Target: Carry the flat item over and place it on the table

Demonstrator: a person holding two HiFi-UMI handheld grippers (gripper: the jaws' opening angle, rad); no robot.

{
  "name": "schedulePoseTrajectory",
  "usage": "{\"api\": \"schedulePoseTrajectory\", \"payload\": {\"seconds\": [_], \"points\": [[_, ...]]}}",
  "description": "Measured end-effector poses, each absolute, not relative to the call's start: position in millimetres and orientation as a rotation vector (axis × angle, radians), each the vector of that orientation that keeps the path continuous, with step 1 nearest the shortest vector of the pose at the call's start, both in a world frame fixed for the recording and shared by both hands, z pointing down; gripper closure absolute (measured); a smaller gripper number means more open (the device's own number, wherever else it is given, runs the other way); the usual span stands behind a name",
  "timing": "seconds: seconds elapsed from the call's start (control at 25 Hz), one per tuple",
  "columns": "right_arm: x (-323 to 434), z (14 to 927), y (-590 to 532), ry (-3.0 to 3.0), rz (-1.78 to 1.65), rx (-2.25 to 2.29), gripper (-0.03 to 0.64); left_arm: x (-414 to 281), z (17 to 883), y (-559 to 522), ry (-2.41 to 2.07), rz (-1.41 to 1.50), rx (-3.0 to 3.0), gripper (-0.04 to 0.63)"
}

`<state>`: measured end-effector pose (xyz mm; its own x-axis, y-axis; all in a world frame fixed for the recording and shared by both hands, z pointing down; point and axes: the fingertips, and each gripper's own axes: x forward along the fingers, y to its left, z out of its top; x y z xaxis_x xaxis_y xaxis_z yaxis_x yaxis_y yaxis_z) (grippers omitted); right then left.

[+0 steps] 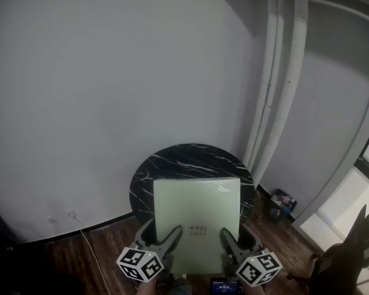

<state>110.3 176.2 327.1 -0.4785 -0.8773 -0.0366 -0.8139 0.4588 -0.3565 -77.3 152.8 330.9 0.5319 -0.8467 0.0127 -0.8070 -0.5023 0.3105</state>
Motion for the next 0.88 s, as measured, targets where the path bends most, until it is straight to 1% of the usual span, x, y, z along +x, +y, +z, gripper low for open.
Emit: {"api": "schedulePoseTrajectory", "payload": {"seconds": [0.48,0.88], "points": [[98.9,318.4,19.6,2.44,-0.47,-1.537,0.391,-87.2,321.3,-13.8,-1.298,-0.176,2.509,0.222],[72.1,328.9,-69.0,2.427,-0.503,-1.561,0.391,-113.9,329.5,-103.6,-1.281,-0.145,2.496,0.222]]}}
